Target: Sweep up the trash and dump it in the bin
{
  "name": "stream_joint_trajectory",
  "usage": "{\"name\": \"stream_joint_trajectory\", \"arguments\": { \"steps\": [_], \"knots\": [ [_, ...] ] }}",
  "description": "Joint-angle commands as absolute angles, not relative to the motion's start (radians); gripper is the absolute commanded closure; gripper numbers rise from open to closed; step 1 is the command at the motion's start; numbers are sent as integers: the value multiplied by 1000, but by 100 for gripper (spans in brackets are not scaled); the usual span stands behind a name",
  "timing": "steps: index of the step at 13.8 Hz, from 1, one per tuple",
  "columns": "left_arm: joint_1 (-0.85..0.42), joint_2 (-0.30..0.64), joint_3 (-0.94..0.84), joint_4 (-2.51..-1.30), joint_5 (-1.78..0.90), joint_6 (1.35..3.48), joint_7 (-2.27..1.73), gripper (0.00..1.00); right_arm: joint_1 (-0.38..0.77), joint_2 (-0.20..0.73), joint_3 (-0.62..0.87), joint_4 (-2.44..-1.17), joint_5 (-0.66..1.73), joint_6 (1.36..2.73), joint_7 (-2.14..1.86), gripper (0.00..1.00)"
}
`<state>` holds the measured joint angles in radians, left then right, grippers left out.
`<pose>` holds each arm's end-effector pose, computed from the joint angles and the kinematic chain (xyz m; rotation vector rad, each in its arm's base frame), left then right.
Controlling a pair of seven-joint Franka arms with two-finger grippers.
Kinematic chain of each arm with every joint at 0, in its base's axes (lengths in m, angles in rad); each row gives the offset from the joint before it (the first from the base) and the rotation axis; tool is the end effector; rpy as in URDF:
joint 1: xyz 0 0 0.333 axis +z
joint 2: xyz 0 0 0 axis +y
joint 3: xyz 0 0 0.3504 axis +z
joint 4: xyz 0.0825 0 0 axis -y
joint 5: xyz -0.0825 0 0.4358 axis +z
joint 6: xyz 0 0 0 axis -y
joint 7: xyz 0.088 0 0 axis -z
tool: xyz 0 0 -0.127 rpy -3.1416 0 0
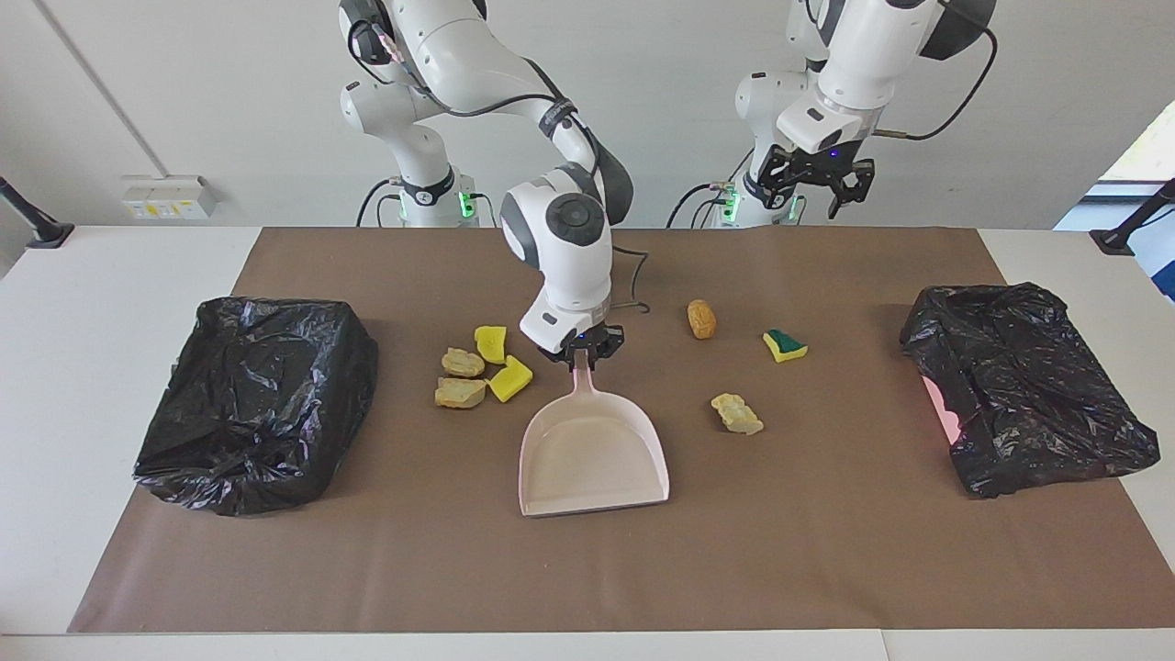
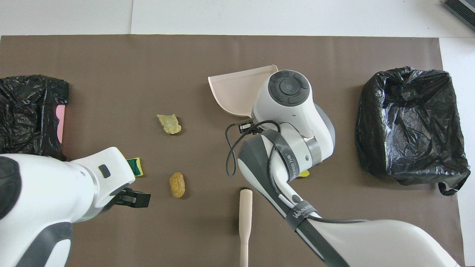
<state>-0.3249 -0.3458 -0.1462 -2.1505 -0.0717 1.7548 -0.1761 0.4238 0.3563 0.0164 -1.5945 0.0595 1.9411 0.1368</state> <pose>0.4254 -0.2321 0.5366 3.1087 -0.4225 -0.0890 0.6512 0.3111 0.4199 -3.0552 -0.4315 0.0411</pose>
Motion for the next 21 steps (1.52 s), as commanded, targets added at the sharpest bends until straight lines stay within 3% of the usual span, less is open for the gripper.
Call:
{"name": "stream_joint_trajectory", "arguments": {
  "steps": [1, 5, 8, 11, 16, 18, 19, 20, 21],
  "knots": [
    [-454, -368, -132, -2256, -139, 1882, -294, 0, 358, 261, 25, -1612, 81, 1858, -120, 100],
    [-693, -313, -132, -2354, -140, 2064, -541, 0, 256, 227, 25, -1621, 72, 1828, -505, 100],
    [-840, -155, -130, -2358, -140, 2211, -707, 0, 230, 235, 23, -1643, 34, 1832, -787, 100],
    [-928, -92, -130, -2359, -140, 2279, -778, 0, 245, 265, 26, -1643, -151, 1841, -882, 100],
    [-1014, -49, -132, -2372, -140, 2287, -854, 5, 224, 284, 28, -1660, -170, 1853, -1139, 100],
    [-1014, -49, -133, -2372, -140, 2283, -902, 28, 233, 290, 28, -1690, -170, 1867, -1160, 100],
    [-1014, -49, -132, -2370, -140, 2273, -905, 47, 239, 288, 28, -1709, -170, 1885, -1158, 100],
    [-1014, -51, -130, -2365, -140, 2255, -907, 78, 241, 287, 28, -1715, -170, 1888, -1155, 100],
    [-1005, -51, -130, -2359, -140, 2217, -905, 99, 241, 285, 28, -1718, -170, 1891, -1151, 100]
  ]
}}
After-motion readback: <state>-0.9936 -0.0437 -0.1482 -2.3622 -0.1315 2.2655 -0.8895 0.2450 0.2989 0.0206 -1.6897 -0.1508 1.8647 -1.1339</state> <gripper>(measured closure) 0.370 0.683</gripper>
